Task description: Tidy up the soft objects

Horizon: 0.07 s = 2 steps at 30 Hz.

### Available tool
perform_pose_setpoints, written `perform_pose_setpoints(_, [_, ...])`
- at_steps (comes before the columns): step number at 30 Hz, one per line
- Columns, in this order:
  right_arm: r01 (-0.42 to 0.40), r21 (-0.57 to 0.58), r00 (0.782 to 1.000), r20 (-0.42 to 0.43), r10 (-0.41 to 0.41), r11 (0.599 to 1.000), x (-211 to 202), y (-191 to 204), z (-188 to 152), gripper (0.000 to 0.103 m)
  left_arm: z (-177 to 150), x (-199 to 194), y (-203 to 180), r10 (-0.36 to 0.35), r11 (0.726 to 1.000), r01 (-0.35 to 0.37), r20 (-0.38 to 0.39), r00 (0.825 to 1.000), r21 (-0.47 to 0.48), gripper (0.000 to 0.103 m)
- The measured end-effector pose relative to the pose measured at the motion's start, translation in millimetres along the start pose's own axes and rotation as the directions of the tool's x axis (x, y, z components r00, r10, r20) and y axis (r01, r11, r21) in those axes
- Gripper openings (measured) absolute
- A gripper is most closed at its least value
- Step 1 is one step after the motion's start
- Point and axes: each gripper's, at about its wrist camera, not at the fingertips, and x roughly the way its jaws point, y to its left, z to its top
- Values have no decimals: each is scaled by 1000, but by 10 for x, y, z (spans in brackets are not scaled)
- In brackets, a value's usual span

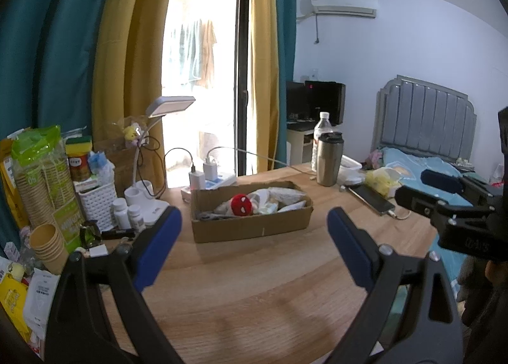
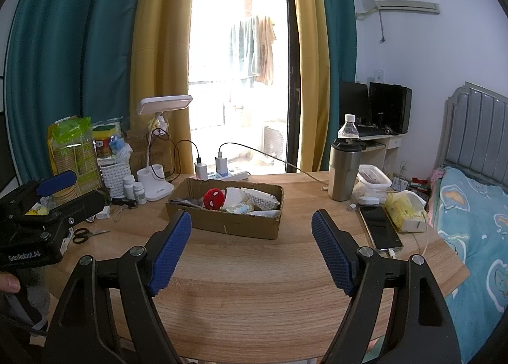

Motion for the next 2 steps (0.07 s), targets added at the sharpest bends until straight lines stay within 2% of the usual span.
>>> perform_pose_setpoints(2, [-2, -1, 1000, -1, 2, 1000, 4, 3, -9, 81, -11, 38, 26, -1, 1000, 1, -14, 1000, -19, 94])
